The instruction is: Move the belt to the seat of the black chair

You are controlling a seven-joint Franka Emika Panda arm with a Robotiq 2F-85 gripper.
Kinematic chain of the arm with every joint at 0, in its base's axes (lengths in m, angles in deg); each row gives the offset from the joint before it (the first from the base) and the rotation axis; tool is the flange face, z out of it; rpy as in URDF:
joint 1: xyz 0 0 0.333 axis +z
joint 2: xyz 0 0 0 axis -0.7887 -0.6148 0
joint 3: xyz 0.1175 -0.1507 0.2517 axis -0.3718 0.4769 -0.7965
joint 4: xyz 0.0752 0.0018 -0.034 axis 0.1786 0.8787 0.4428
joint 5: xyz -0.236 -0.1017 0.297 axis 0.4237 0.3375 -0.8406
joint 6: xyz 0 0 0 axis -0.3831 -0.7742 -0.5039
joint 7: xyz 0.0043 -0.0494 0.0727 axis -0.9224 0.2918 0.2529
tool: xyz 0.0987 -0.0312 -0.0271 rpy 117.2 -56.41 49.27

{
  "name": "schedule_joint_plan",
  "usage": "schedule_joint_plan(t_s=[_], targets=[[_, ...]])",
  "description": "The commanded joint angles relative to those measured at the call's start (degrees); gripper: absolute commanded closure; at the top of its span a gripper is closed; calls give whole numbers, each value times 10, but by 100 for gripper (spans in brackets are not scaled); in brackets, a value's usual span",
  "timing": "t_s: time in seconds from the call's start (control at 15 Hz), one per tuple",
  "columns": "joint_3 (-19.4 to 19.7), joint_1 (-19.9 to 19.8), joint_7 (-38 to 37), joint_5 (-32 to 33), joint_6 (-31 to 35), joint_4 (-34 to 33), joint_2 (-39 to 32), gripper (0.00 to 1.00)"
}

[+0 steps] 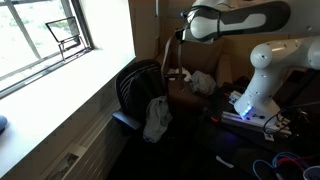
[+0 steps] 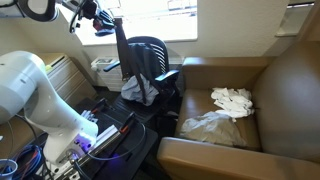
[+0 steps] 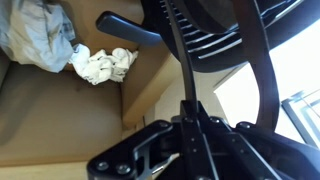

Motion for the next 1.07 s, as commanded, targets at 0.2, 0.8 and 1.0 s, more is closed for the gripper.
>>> schedule_joint_plan(t_s=[0.2,0.8,1.0], targets=[[-133,-118,-36,-111,86,-61,48,99],[-211,-154,-79,-132,106,-115,55,99],[-240,-179,-60,-96,104,-155,53,87]])
